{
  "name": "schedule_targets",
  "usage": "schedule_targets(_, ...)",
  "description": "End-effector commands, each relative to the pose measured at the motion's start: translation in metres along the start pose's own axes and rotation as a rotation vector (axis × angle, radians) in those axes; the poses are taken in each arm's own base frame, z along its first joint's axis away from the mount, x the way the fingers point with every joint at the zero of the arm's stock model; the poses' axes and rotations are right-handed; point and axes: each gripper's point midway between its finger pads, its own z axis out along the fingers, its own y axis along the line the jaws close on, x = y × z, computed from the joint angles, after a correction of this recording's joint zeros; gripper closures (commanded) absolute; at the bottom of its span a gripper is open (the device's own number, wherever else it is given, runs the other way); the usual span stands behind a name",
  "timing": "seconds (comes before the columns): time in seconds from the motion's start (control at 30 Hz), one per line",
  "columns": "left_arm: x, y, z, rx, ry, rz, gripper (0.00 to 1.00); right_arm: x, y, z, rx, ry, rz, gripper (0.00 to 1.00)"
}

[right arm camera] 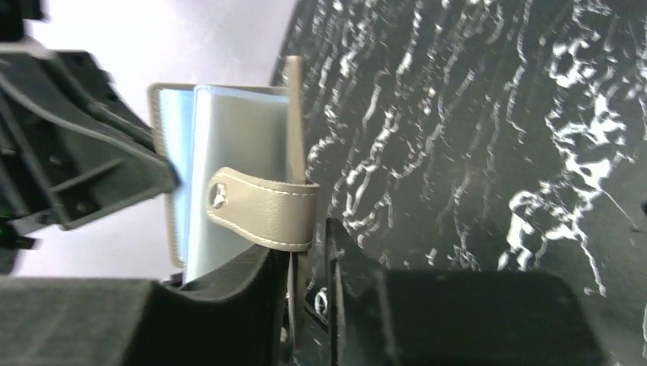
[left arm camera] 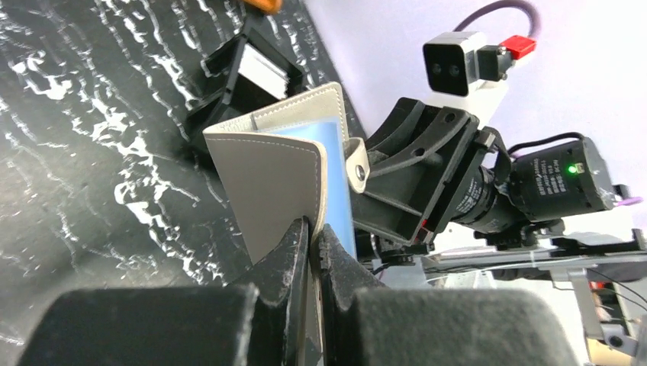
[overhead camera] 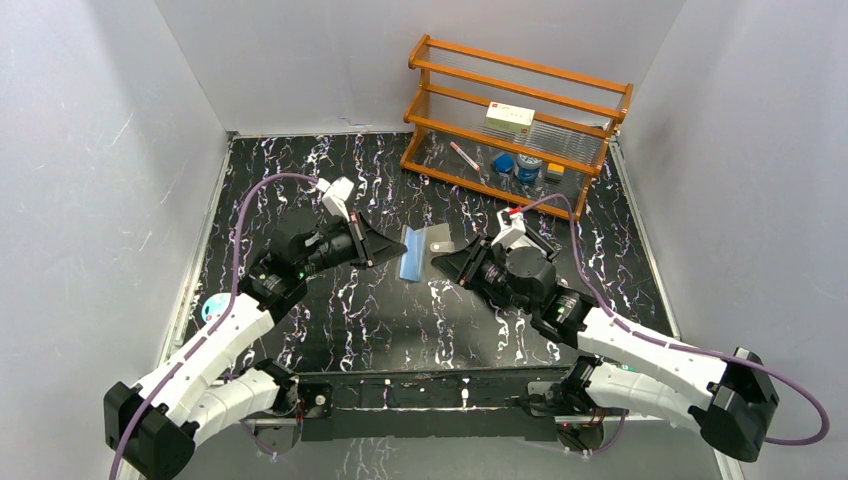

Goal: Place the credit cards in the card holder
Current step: Open the card holder at the center of the board.

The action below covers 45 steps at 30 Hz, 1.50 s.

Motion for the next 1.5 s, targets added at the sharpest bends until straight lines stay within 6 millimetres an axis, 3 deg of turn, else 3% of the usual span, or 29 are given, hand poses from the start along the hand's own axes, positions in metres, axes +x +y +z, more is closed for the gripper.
schedule_targets(0.0,0.002,0.014,-0.012,-0.148,0.066,0.092,1.00,0.006,-0.019,-0.006,0.151,0.076,-0.045,0.58)
schedule_targets(0.1,0.014,0.038,-0.019,-0.261,0.102,0.068,1.00,0.006,-0.022,-0.014,0.208,0.126,-0.101,0.48)
schedule_targets(0.2,0.029,0.056,-0.020,-0.327,0.149,0.023,1.00,0.014,-0.017,-0.016,0.226,0.206,-0.102,0.54)
schedule_targets(0.4,0.047,0.083,-0.018,-0.419,0.197,-0.031,1.00,0.045,-0.004,-0.004,0.216,0.337,-0.055,0.54)
schedule_targets(0.6,0.060,0.091,-0.015,-0.446,0.226,-0.067,1.00,0.056,0.032,0.019,0.097,0.337,-0.007,0.55)
schedule_targets(0.87,0.070,0.097,-0.014,-0.447,0.247,-0.081,1.00,0.061,0.044,0.042,0.102,0.323,0.001,0.55)
schedule_targets(1.0,0.072,0.090,-0.009,-0.390,0.238,-0.104,1.00,0.065,0.028,0.047,0.155,0.313,-0.010,0.56)
schedule_targets(1.2,0.087,0.088,-0.004,-0.308,0.241,-0.169,1.00,0.080,-0.012,0.048,0.278,0.331,-0.061,0.69)
schedule_targets(1.37,0.106,0.102,-0.002,-0.283,0.224,-0.228,1.00,0.096,-0.063,0.034,0.425,0.363,-0.135,0.75)
schedule_targets(1.47,0.119,0.116,-0.002,-0.291,0.223,-0.267,1.00,0.116,-0.091,0.024,0.466,0.423,-0.168,0.78)
